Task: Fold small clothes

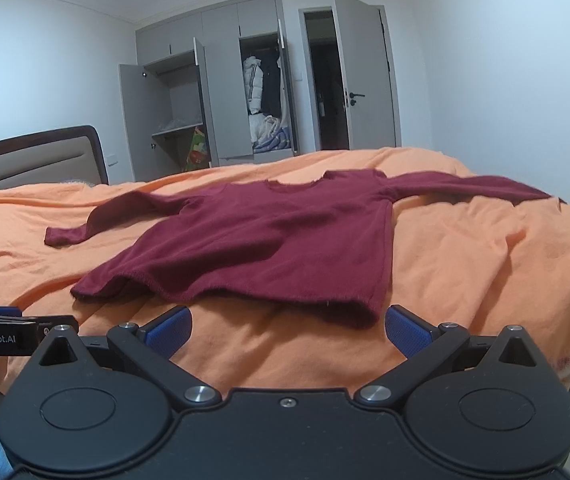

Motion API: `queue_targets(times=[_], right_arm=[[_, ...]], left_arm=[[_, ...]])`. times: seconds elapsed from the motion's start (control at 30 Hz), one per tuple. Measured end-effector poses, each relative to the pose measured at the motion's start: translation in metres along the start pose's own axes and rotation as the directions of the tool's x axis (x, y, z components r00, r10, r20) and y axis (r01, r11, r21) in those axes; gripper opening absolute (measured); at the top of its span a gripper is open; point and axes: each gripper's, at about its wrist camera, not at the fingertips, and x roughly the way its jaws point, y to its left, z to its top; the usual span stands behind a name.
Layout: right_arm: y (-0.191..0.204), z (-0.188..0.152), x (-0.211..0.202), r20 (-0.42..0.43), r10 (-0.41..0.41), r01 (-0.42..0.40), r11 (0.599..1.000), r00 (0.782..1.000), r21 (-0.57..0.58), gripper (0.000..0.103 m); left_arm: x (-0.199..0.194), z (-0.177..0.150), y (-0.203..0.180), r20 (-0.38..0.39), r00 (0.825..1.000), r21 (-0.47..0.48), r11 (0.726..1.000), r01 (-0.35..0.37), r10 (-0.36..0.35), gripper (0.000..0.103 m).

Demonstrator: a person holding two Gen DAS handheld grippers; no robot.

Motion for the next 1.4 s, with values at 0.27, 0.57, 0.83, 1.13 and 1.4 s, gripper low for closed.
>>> queue_targets(times=[0.27, 0.57, 0.83, 1.13, 1.4], right_arm=[[-0.018, 0.029, 0.028, 0.023, -0.022, 0.021, 0.999, 0.999, 0.043, 0.103], [-0.052, 0.064, 0.068, -0.074, -0.092, 0.099, 0.989, 0.993, 0.106, 0.103], [-0.102, 0.087, 0.100, -0.134, -0.193, 0.213, 0.966, 0.972, 0.149, 0.103], [-0.139, 0.103, 0.125, -0.155, -0.257, 0.281, 0.946, 0.954, 0.161, 0.103], [-0.168, 0.106, 0.151, -0.130, -0.309, 0.328, 0.929, 0.942, 0.168, 0.103]], left_arm=[[0.026, 0.035, -0.001, -0.012, 0.998, 0.025, 0.998, -0.054, 0.054, 0.103], [0.083, 0.103, -0.024, -0.018, 0.997, 0.056, 0.996, -0.070, 0.071, 0.103], [0.140, 0.157, -0.065, -0.029, 0.998, 0.108, 0.993, -0.051, 0.054, 0.103], [0.199, 0.190, -0.107, -0.054, 0.999, 0.121, 0.993, 0.009, -0.003, 0.103], [0.254, 0.196, -0.143, -0.105, 0.994, 0.159, 0.986, 0.049, -0.032, 0.103]])
